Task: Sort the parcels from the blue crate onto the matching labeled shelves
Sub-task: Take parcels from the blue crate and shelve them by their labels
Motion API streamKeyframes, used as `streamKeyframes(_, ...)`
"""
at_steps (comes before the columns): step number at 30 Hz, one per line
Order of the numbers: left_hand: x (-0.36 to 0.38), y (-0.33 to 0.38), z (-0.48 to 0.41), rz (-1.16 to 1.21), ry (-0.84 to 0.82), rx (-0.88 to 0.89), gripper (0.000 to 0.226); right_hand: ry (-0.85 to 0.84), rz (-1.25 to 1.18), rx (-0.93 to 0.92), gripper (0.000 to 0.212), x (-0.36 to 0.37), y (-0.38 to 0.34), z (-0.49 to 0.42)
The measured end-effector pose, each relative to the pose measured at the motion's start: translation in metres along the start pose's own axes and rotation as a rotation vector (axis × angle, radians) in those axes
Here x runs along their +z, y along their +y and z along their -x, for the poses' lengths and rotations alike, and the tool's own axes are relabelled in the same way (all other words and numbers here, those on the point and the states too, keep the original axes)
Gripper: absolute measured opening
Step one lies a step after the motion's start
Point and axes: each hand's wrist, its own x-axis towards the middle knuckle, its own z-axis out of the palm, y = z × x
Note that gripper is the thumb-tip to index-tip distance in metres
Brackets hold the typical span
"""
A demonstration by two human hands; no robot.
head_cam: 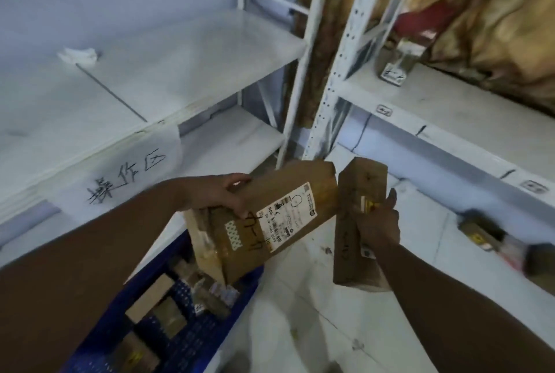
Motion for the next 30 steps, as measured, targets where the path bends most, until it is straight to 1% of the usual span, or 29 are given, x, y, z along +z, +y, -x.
streamKeyframes(3, 0.009, 0.051, -0.017, -0.374, 0.006, 0.042, 0.100, 0.067, -0.023, -0.054, 0.091, -0.041, 0.008, -0.009)
streamKeyframes(5, 0.024, 0.089, -0.031, -0.709, 0.017, 0.081, 0.101, 0.120, -0.017, -0.117, 0.087, -0.072, 0.016, -0.019)
streamKeyframes(7, 0.045, 0.130, -0.043, -1.077, 0.032, 0.090, 0.104, 0.151, 0.001, -0.156, 0.089, -0.101, 0.027, -0.033)
streamKeyframes(9, 0.069, 0.171, -0.052, -1.363, 0.068, 0.141, 0.105, 0.178, -0.015, -0.138, 0.095, -0.129, 0.039, -0.049)
streamKeyframes(13, 0.126, 0.258, -0.055, -1.666, 0.143, 0.317, 0.092, 0.234, -0.136, -0.071, 0.100, -0.189, 0.077, -0.082)
streamKeyframes(17, 0.183, 0.347, -0.057, -1.901, 0.228, 0.393, 0.087, 0.269, -0.160, -0.036, 0.099, -0.246, 0.129, -0.101)
streamKeyframes(20, 0.213, 0.392, -0.065, -1.965, 0.317, 0.397, 0.087, 0.323, -0.199, -0.015, 0.096, -0.279, 0.159, -0.109)
streamKeyframes(22, 0.229, 0.419, -0.076, -1.948, 0.370, 0.396, 0.087, 0.366, -0.251, -0.048, 0.095, -0.306, 0.175, -0.113)
streamKeyframes(23, 0.230, 0.424, -0.081, -1.908, 0.372, 0.383, 0.088, 0.373, -0.271, -0.074, 0.094, -0.312, 0.176, -0.112)
streamKeyframes(25, 0.238, 0.444, -0.097, -1.782, 0.312, 0.349, 0.095, 0.422, -0.294, -0.120, 0.093, -0.334, 0.186, -0.111)
streamKeyframes(27, 0.246, 0.459, -0.113, -1.586, 0.187, 0.293, 0.101, 0.494, -0.294, -0.159, 0.092, -0.353, 0.194, -0.109)
streamKeyframes(30, 0.256, 0.474, -0.133, -1.264, 0.013, 0.243, 0.095, 0.595, -0.330, -0.203, 0.091, -0.379, 0.200, -0.107)
